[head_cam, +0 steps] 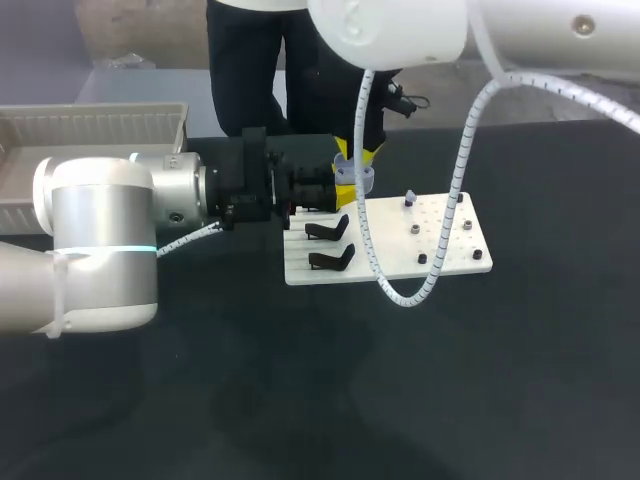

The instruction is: Pick up each earbud case from the left stands, insert the matching earbuds, close the lid, and place the case in the box.

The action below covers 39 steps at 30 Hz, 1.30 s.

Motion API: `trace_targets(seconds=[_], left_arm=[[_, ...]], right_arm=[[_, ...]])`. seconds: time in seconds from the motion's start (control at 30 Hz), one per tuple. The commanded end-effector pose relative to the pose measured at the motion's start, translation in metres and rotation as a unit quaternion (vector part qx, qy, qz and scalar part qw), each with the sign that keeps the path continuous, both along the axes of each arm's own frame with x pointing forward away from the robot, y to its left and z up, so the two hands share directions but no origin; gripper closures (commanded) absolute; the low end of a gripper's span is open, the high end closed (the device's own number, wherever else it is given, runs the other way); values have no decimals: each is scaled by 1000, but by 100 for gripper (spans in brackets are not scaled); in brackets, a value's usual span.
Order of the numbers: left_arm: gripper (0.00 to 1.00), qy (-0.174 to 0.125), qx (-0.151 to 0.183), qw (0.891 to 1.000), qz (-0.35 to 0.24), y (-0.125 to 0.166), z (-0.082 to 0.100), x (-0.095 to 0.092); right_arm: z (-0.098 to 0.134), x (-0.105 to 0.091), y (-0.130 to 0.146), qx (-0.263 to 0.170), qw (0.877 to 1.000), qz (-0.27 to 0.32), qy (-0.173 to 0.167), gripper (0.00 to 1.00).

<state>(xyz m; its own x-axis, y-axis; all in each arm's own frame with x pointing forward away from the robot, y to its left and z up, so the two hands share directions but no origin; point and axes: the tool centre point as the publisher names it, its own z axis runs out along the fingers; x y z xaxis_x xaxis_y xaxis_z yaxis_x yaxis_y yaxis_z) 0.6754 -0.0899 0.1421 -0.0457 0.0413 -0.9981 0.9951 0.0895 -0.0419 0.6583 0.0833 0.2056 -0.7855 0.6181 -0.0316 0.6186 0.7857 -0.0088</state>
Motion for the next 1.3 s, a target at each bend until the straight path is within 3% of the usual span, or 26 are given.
trace_targets(seconds=[0.03,1.3], left_arm=[[100,-3,-3,1000,4,-1,-2,-1],[100,-3,-3,1000,4,-1,-2,-1]], right_arm=[[-2,3,2,-2,1000,-1,4,100],[-15,11,-4,-4,1000,-2,8,100]])
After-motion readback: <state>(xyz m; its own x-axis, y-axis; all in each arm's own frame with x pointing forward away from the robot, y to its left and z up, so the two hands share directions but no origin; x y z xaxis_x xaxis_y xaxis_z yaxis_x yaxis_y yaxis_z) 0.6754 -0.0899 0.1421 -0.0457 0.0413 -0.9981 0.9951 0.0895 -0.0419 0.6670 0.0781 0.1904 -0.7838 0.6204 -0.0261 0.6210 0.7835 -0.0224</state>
